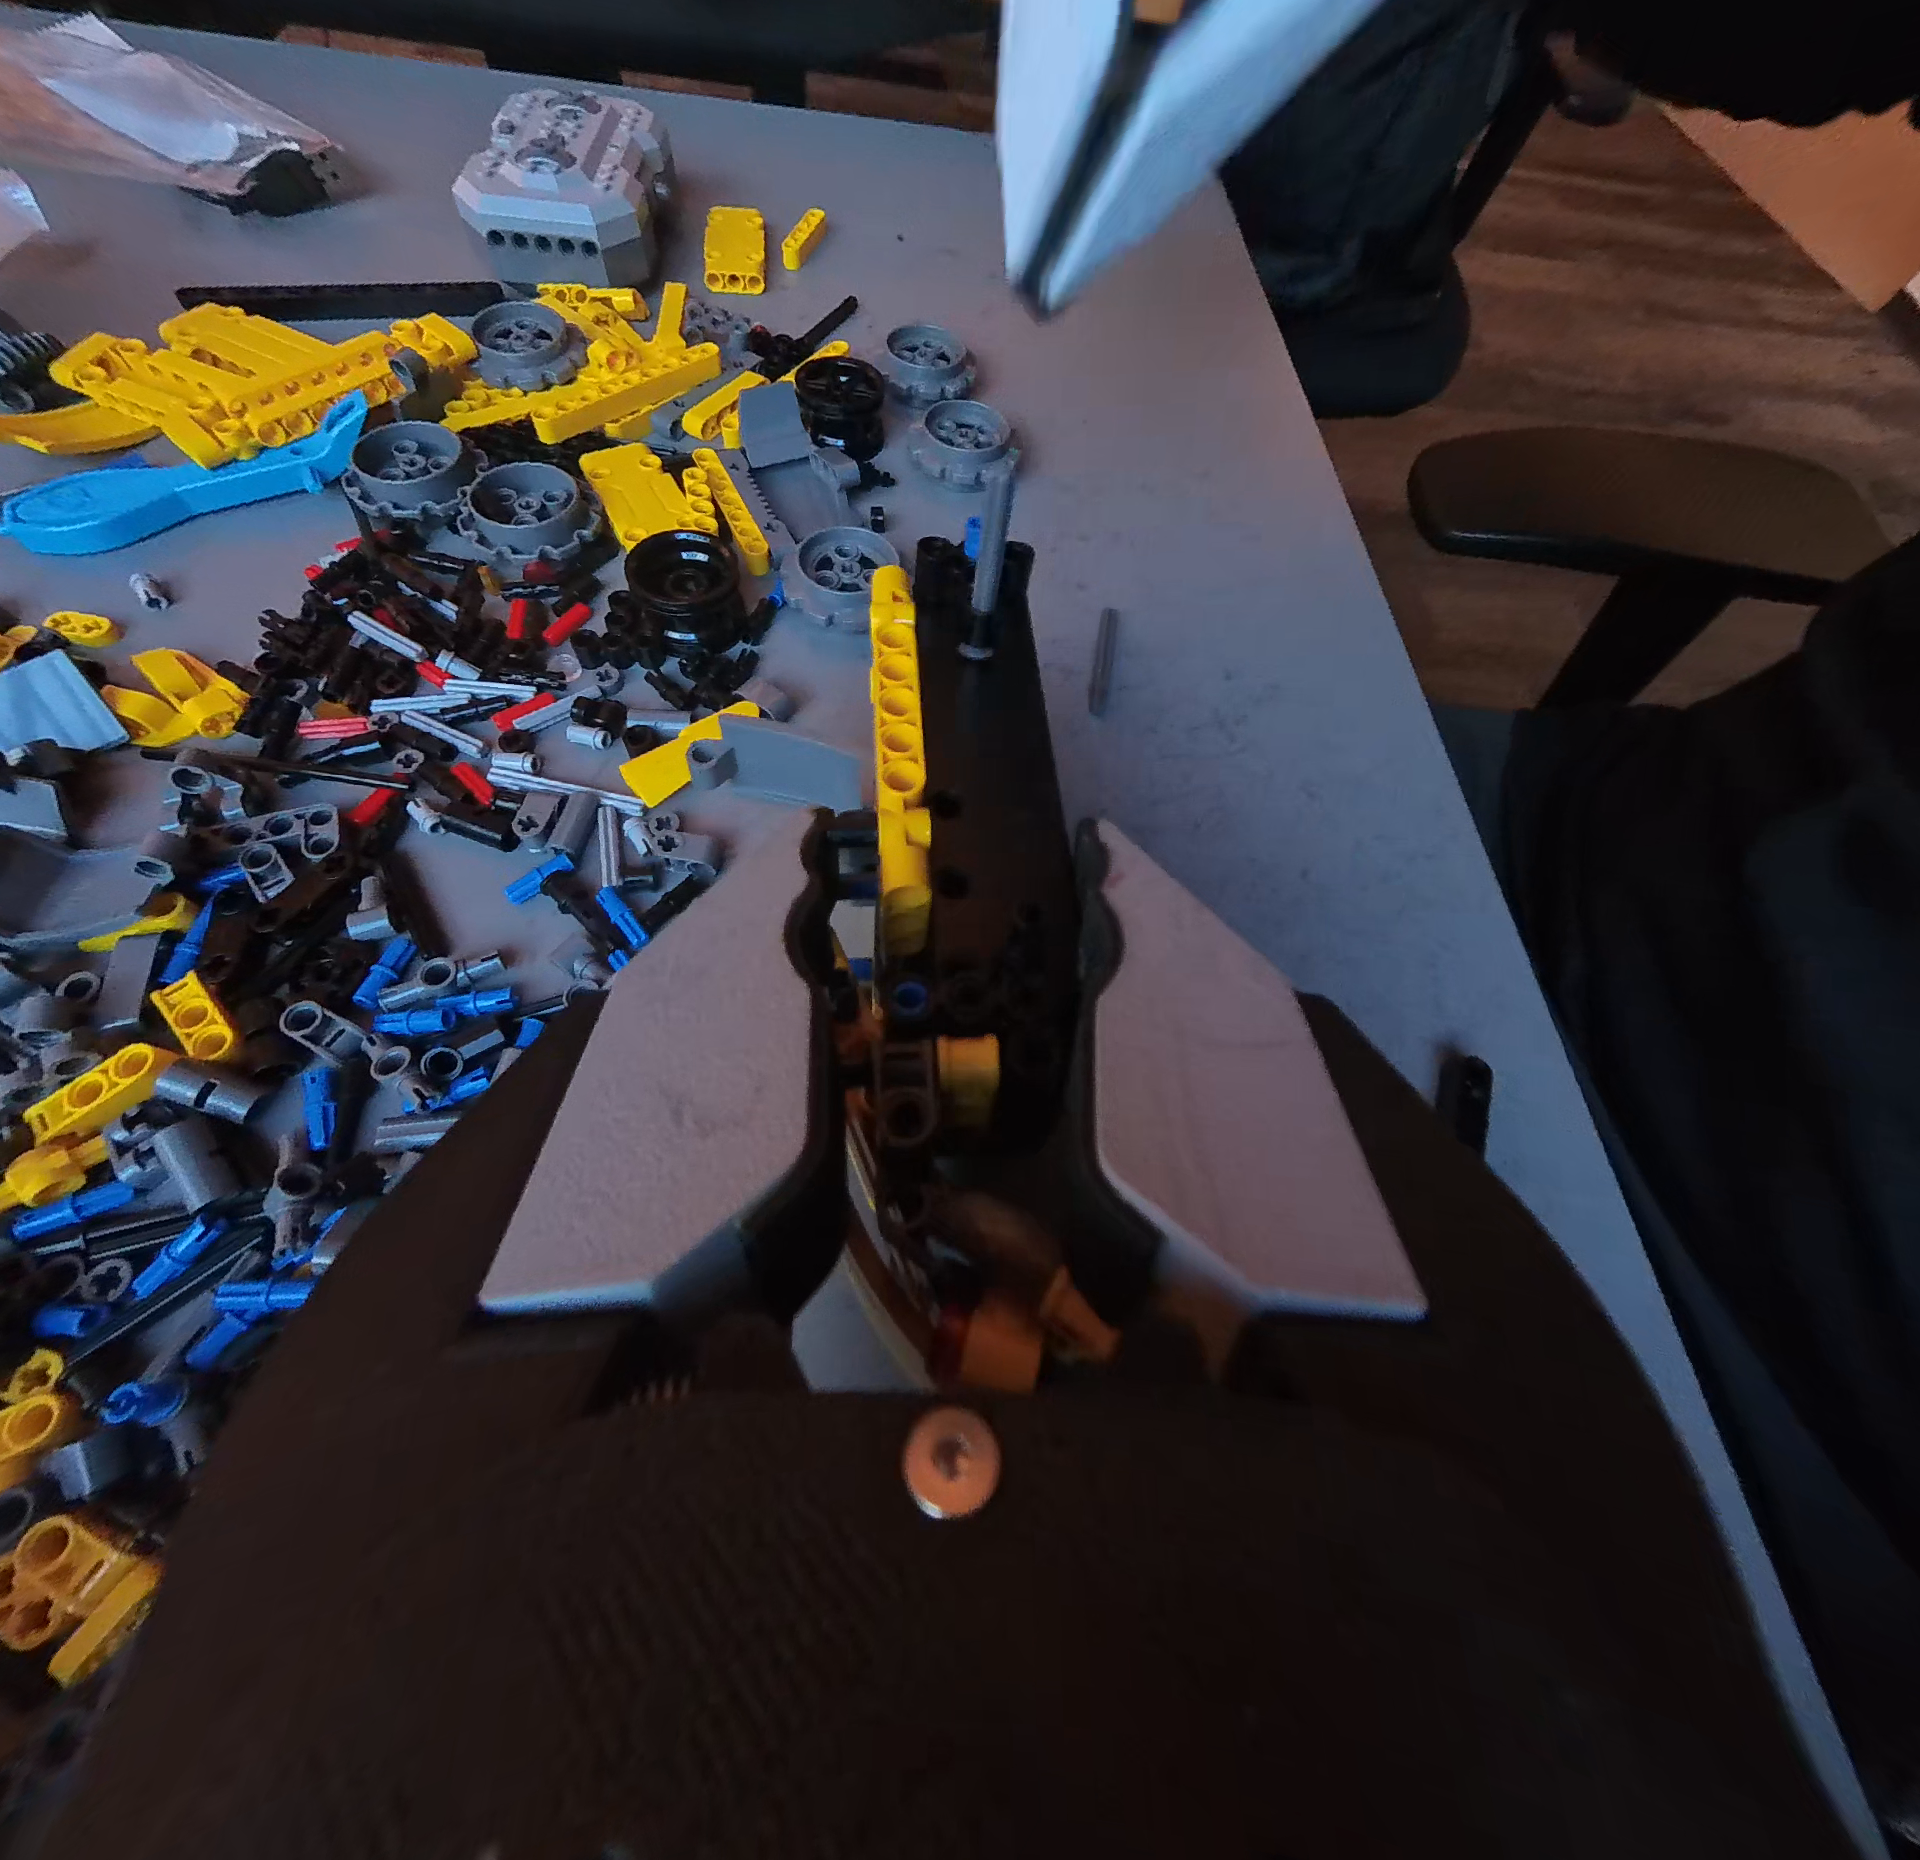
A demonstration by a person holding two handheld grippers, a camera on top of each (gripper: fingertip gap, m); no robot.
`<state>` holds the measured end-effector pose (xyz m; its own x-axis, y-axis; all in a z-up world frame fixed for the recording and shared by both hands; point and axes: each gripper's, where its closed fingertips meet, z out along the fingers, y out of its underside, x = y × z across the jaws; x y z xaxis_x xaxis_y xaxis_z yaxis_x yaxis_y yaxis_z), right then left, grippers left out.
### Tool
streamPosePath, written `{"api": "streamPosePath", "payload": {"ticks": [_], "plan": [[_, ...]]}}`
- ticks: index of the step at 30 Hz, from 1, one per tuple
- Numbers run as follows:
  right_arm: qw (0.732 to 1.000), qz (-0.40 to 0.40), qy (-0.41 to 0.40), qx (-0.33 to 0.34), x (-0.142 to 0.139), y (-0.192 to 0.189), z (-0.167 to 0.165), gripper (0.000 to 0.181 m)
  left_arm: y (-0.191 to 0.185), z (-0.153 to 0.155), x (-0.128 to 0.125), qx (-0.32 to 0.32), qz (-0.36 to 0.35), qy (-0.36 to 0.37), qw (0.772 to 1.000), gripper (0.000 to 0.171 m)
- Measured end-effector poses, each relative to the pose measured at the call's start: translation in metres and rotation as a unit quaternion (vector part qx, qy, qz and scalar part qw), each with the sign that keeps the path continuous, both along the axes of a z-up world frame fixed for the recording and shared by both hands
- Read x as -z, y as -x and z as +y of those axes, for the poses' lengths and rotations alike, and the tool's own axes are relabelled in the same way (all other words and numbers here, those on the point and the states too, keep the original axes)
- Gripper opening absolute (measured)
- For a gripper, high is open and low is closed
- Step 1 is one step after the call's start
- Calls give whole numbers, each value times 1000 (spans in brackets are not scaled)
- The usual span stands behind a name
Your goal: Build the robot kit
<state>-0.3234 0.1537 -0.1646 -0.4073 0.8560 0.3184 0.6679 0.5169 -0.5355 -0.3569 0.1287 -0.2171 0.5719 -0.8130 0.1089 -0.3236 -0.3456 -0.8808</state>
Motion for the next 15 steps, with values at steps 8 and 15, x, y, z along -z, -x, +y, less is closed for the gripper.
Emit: {"api": "streamPosePath", "payload": {"ticks": [8, 15], "plan": [[1000, -13, -3, -15, 25, 8, -4, 0, -1, -1, -1, 5, -5, -2, 1000, 43], [997, -59, -2, -58, 48, 3, -16, 0, 0, 0, 0, 3, 14, -16, 1000, 44]]}}
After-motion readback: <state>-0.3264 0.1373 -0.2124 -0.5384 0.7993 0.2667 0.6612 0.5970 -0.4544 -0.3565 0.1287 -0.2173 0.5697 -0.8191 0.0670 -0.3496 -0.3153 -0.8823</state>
